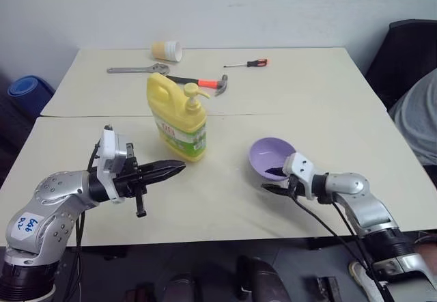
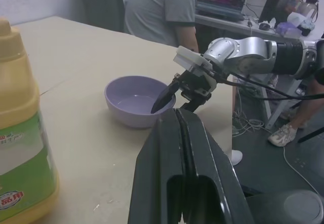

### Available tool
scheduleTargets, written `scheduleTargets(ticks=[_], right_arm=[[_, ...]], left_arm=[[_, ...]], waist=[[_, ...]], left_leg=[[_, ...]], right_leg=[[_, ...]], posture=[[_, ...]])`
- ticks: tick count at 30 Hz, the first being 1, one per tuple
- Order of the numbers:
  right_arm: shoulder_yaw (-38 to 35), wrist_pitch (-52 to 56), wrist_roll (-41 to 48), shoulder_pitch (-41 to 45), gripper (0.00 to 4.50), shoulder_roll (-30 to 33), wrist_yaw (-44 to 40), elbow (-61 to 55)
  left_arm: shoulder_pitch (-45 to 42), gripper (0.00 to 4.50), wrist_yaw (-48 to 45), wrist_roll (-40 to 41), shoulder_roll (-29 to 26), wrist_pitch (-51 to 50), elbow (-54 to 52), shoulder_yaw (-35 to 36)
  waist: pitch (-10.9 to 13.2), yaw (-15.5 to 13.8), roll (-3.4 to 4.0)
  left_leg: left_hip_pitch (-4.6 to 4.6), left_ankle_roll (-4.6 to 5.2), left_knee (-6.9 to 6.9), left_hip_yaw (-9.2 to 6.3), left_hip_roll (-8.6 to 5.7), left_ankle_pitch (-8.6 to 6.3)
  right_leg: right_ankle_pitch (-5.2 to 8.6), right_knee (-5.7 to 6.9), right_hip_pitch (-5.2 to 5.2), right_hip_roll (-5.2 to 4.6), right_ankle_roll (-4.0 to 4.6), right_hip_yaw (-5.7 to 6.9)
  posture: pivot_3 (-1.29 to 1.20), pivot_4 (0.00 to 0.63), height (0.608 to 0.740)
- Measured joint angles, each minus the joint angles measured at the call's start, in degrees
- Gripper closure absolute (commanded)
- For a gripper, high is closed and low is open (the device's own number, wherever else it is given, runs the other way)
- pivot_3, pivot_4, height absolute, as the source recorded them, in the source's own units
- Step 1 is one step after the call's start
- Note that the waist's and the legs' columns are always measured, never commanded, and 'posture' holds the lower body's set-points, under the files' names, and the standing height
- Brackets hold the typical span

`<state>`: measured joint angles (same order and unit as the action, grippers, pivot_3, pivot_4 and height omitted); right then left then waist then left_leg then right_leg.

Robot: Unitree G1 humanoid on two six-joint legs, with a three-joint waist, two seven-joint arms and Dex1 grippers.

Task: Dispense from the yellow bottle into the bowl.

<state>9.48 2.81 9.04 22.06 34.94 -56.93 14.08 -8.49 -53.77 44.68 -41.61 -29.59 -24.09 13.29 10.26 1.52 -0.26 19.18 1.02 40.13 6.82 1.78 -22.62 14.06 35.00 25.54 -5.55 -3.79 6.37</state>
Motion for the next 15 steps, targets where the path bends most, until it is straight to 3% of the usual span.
scheduleTargets(ticks=[3, 4, 11, 15], right_arm=[[-0.53, -1.31, -0.01, 0.1, 4.31, -0.34, 0.11, 0.06], [-0.96, -1.77, 0.02, 0.38, 4.46, -0.41, 0.13, -0.04], [-1.04, -1.91, 1.26, 2.96, 4.46, -0.29, -3.83, -0.82], [-0.81, 4.6, 3.52, 10.51, 4.46, 1.13, -8.14, -7.72]], left_arm=[[-0.03, 4.5, 0.13, 0.26, 0.0, -0.1, 0.0, 0.18], [-0.04, 4.5, 0.33, 0.4, 0.0, -0.2, 0.0, 0.29], [-1.36, 4.5, 0.68, 1.25, 0.0, -0.22, 0.5, 1.89], [-13.38, 4.5, 3.55, 1.78, -1.1, -0.62, 3.91, 3.05]], waist=[[0.0, -0.03, 0.0], [0.0, -0.03, 0.0], [0.01, -0.02, 0.01], [0.06, -0.12, 0.03]], left_leg=[[0.0, 0.0, 0.01, 0.0, 0.0, 0.0], [0.0, 0.0, 0.01, -0.01, 0.0, 0.0], [0.01, 0.0, 0.02, -0.02, 0.01, 0.0], [0.05, 0.02, 0.17, -0.08, 0.0, 0.01]], right_leg=[[0.0, 0.0, 0.0, -0.01, 0.0, 0.0], [0.0, 0.01, 0.0, -0.02, 0.0, -0.01], [0.0, 0.0, 0.0, -0.02, 0.0, 0.0], [0.0, 0.12, 0.01, -0.02, 0.0, 0.02]], posture=[[0.0, 0.15, 0.74], [0.0, 0.15, 0.74], [0.0, 0.15, 0.74], [0.0, 0.15, 0.74]])
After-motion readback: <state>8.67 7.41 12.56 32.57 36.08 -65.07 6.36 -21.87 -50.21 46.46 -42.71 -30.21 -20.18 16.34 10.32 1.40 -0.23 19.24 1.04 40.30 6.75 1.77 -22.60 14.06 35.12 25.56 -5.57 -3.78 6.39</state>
